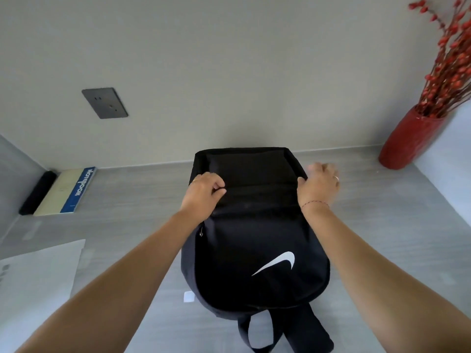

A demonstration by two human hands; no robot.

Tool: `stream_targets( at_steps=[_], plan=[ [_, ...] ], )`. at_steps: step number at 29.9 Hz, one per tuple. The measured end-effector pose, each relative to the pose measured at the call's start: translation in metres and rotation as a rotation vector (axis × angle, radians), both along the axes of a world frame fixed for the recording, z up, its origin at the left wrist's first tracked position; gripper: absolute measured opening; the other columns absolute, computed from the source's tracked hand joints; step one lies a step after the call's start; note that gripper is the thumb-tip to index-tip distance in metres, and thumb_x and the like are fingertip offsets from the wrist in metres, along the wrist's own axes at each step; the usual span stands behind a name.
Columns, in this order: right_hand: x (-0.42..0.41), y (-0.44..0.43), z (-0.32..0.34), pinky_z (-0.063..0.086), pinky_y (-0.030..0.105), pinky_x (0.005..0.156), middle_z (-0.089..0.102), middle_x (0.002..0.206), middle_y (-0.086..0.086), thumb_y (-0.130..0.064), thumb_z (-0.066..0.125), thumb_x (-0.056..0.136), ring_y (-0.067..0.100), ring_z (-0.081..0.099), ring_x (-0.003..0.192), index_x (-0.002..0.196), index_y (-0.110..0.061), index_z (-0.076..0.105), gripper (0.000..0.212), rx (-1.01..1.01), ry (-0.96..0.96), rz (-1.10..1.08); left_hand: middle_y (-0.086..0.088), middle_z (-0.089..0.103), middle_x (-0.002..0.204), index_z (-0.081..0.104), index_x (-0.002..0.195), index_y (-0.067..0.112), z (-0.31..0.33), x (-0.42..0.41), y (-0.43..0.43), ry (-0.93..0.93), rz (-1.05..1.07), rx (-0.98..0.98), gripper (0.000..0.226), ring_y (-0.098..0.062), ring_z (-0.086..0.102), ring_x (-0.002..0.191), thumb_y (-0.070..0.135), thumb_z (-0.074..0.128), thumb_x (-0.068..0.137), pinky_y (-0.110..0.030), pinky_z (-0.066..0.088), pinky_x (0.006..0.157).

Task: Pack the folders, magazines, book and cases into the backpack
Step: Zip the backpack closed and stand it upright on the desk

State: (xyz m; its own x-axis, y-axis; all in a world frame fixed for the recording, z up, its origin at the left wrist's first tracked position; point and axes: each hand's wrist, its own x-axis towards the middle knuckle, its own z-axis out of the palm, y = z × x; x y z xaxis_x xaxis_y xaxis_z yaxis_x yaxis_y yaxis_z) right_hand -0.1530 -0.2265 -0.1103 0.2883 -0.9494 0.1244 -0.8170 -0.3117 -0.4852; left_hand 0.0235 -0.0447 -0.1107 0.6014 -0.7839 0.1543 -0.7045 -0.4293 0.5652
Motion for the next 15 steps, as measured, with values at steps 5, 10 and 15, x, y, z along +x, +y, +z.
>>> stream_targets(
  at_steps=[5, 10, 15],
  plan=[
    [0.032, 0.129, -0.007, 0.051, 0.034, 0.068, 0.063, 0.086, 0.002, -0.02, 0.063, 0.083, 0.023, 0.061, 0.081, 0.085, -0.017, 0.067, 0.005, -0.018, -0.272, 0.619, -0.004, 0.053, 0.082, 0.056, 0.083, 0.01, -0.024, 0.014, 0.055, 0.373, 0.421, 0.114, 0.027, -0.02, 0.052, 0.076, 0.033, 0.071, 0.08, -0.028, 0.039, 0.064],
    [0.053, 0.188, -0.044, 0.051, 0.032, 0.08, 0.058, 0.109, -0.001, -0.031, 0.058, 0.087, 0.019, 0.06, 0.098, 0.108, -0.023, 0.066, 0.024, 0.281, -0.03, 0.642, -0.012, 0.058, 0.087, 0.05, 0.081, 0.01, -0.043, -0.008, 0.086, 0.707, 0.375, 0.229, 0.031, -0.024, 0.055, 0.077, 0.016, 0.076, 0.067, -0.031, 0.044, 0.06],
    [0.066, 0.206, -0.058, 0.051, 0.033, 0.084, 0.056, 0.117, 0.001, -0.032, 0.061, 0.086, 0.021, 0.059, 0.104, 0.116, -0.021, 0.061, 0.032, 0.304, -0.084, 0.434, -0.011, 0.061, 0.063, 0.063, 0.093, 0.006, -0.054, -0.004, 0.094, 0.827, 0.421, 0.083, 0.027, -0.023, 0.058, 0.057, -0.009, 0.054, 0.072, -0.032, 0.054, 0.064]
  ],
)
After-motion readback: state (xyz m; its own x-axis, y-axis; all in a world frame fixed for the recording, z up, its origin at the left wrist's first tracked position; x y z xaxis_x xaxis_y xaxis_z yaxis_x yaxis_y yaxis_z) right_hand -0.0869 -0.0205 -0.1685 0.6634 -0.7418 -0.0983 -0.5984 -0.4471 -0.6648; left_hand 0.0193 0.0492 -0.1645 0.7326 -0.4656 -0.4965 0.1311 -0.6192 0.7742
